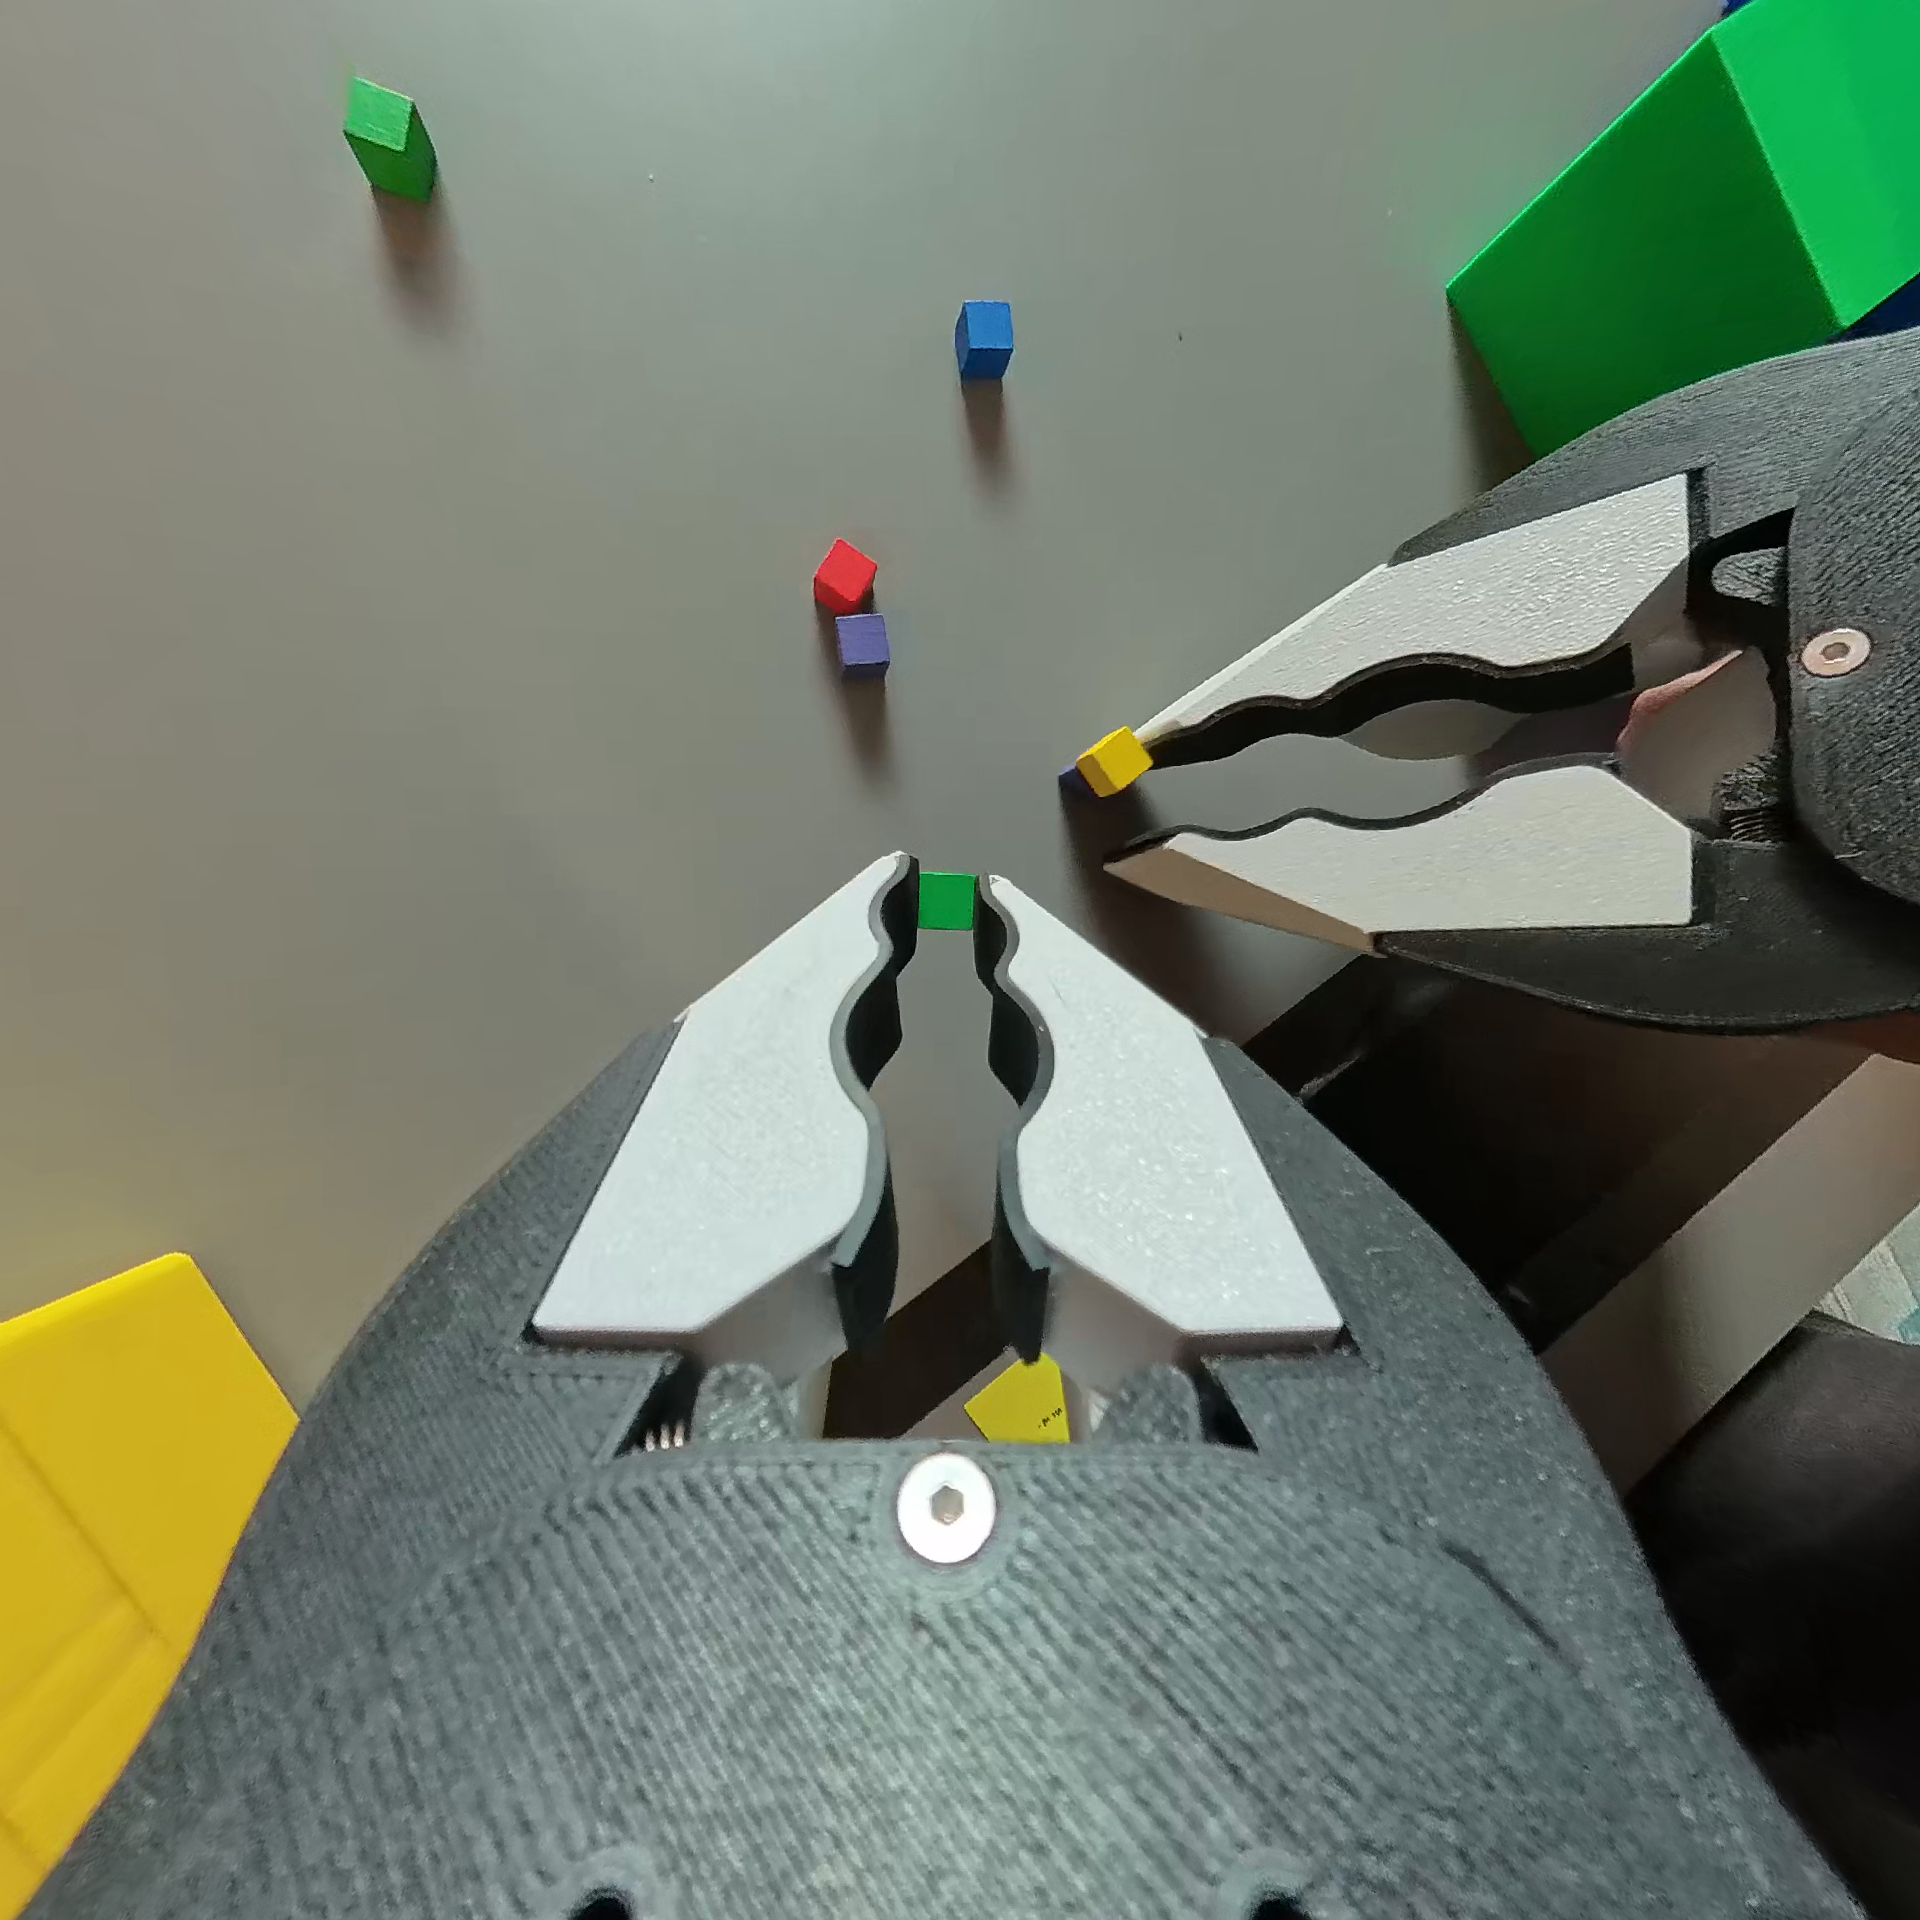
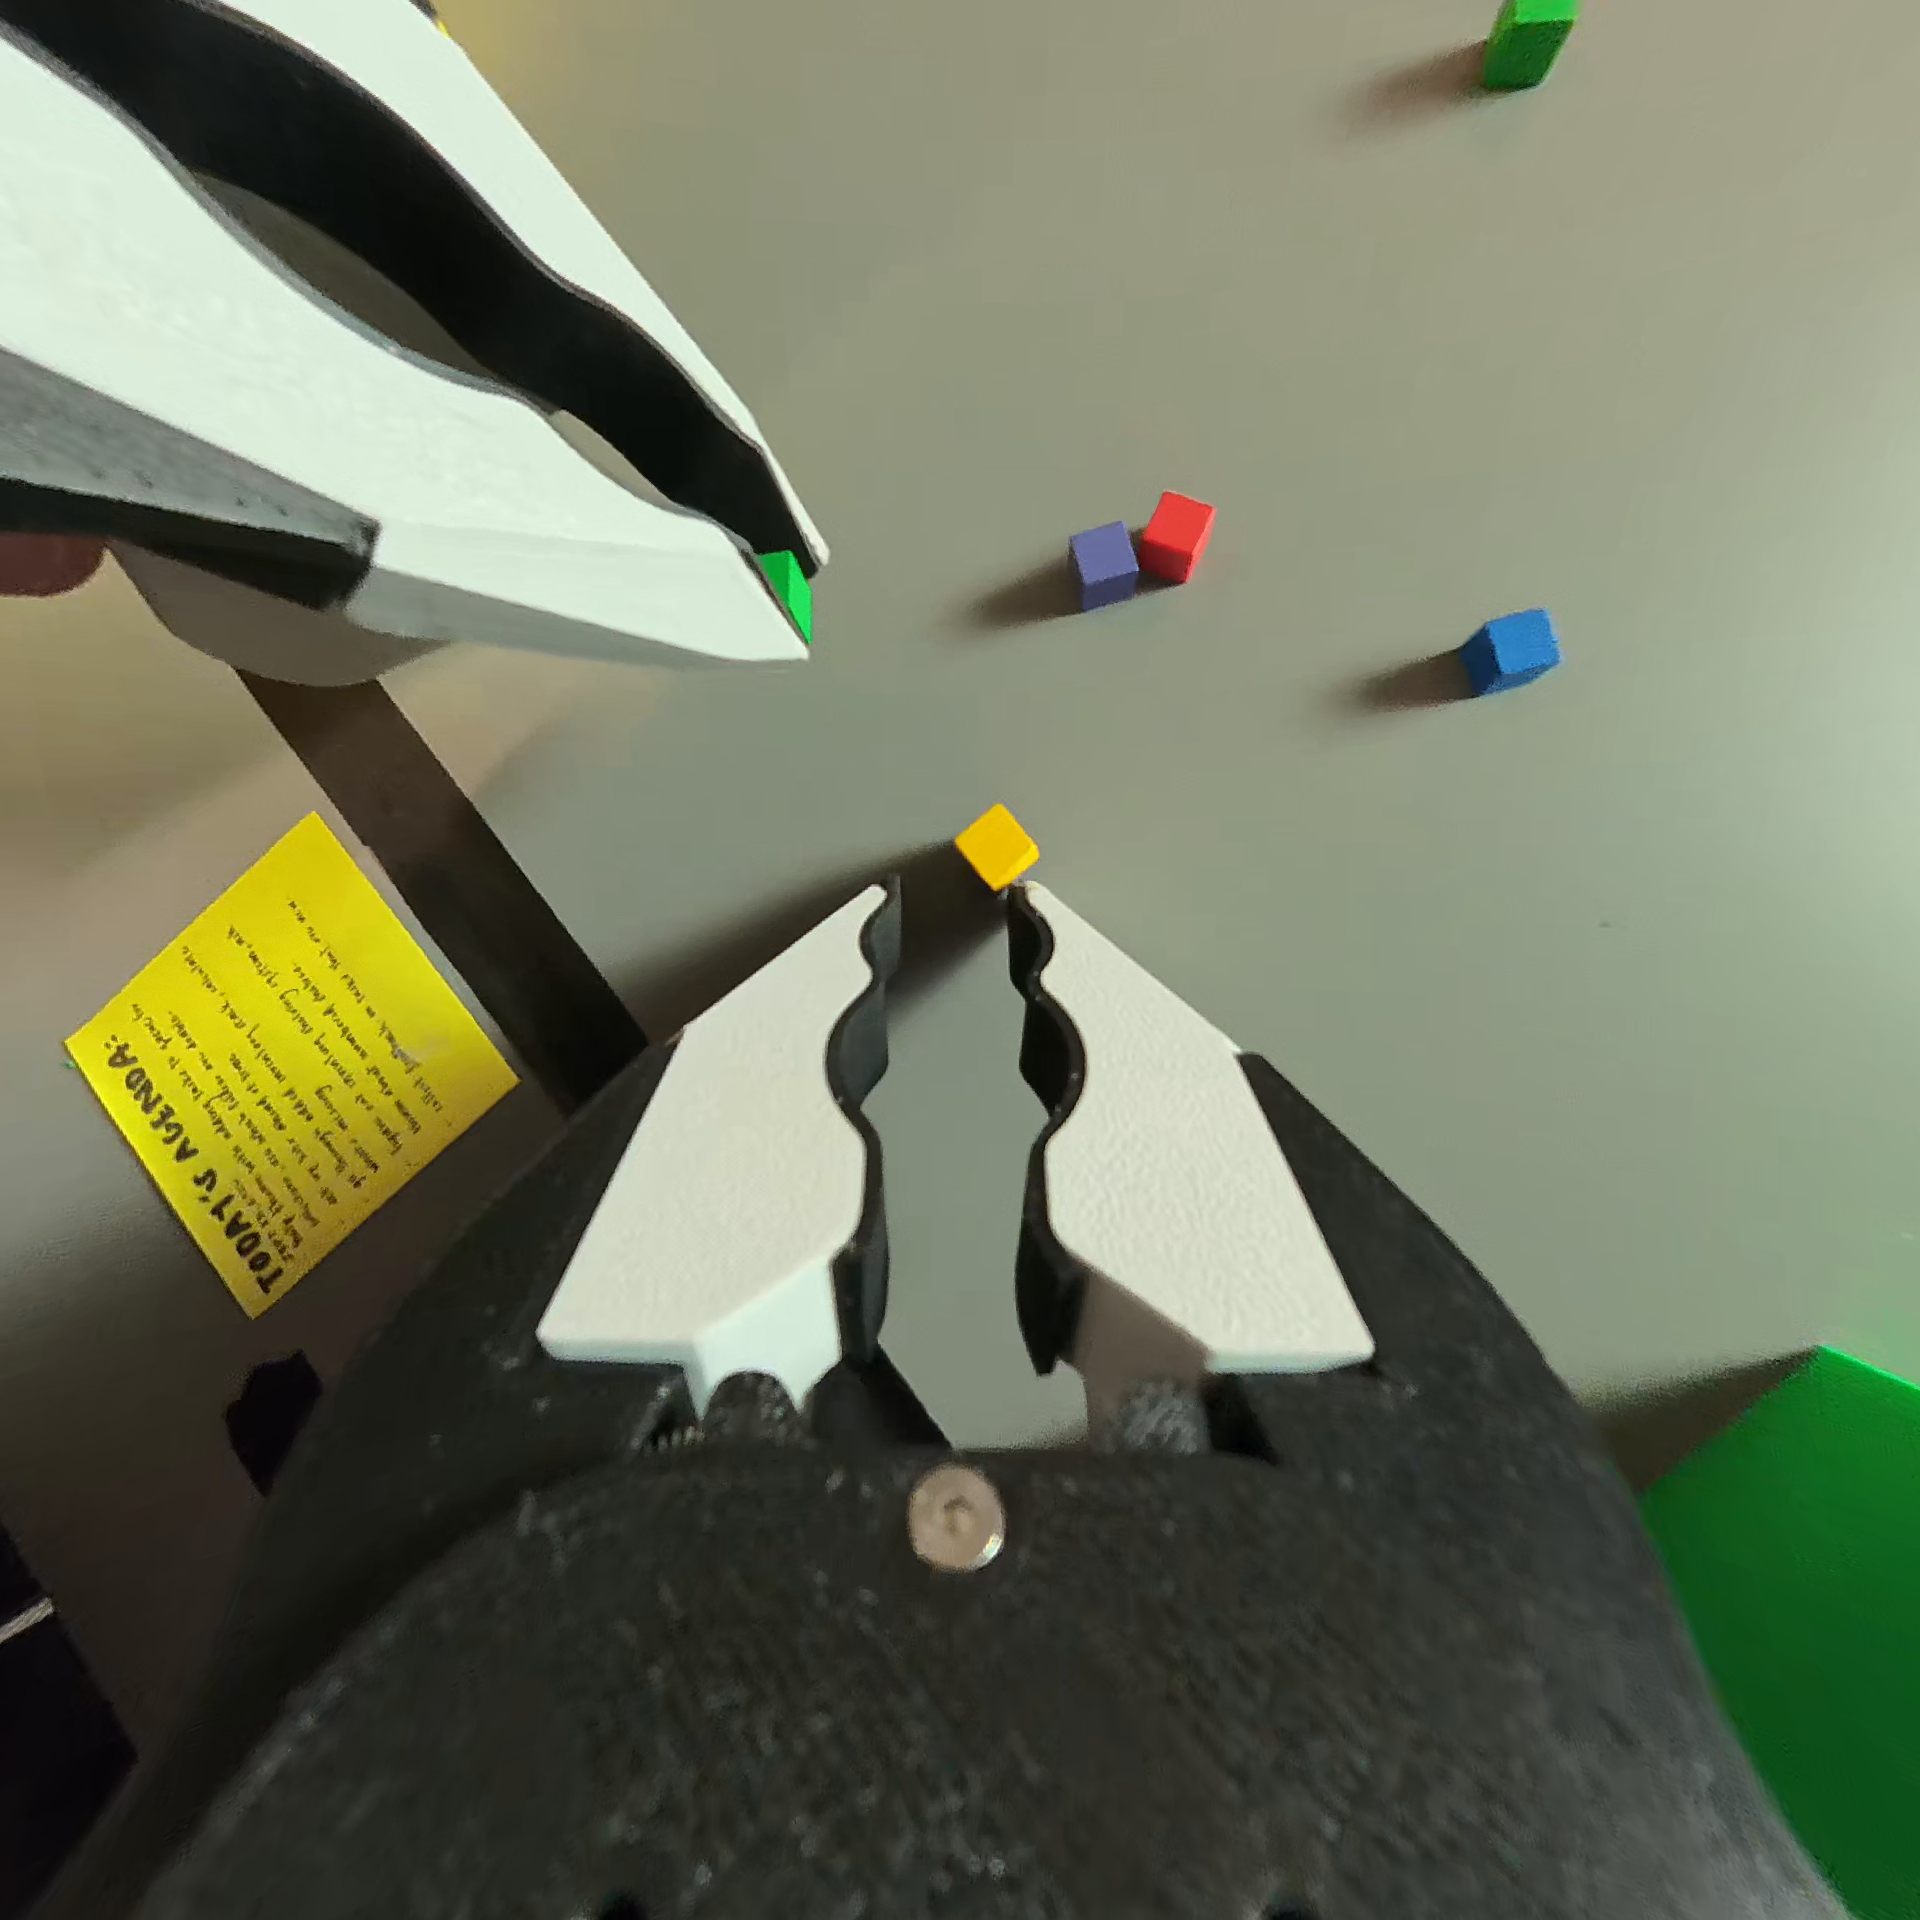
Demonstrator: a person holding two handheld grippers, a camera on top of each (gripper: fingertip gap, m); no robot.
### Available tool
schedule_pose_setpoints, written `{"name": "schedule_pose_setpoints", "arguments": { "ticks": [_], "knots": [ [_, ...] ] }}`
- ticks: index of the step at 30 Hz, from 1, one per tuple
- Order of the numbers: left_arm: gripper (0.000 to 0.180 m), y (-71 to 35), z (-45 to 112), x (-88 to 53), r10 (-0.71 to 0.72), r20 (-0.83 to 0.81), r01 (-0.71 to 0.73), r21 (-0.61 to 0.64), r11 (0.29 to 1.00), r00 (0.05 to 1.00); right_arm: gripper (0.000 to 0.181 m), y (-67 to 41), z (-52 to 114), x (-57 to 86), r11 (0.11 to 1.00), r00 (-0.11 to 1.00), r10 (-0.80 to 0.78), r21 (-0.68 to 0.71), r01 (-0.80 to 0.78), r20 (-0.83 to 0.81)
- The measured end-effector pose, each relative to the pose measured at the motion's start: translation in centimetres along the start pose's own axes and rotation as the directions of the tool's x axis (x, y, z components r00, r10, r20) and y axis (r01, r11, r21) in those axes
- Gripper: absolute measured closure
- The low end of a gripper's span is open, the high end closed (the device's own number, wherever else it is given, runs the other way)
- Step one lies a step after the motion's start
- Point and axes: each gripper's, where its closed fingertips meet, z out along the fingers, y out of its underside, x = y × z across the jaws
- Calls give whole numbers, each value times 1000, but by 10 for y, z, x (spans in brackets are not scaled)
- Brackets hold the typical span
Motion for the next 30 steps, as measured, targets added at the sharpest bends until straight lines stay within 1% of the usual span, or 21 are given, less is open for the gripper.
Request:
{"name": "schedule_pose_setpoints", "arguments": {
  "ticks": [2, 7, 17, 30],
  "knots": [
    [172, -1, 0, 3, 7, -12, -7, 4, 1000, 1000, 161, -1, 1, -4, 1000, 1000, 1, 6, -1, 11],
    [172, -4, 6, 12, 30, -47, -30, 10, 1000, 998, 159, 2, -8, -2, 998, 998, 63, 22, -64, 7],
    [173, -20, 19, 36, 109, -100, -107, 22, 994, 989, 161, 22, -35, -5, 991, 992, 124, 48, -122, -24],
    [173, -16, 28, 36, 160, -73, -161, -7, 987, 984, 163, 29, -37, -7, 989, 989, 144, 51, -142, -30]
  ]
}}
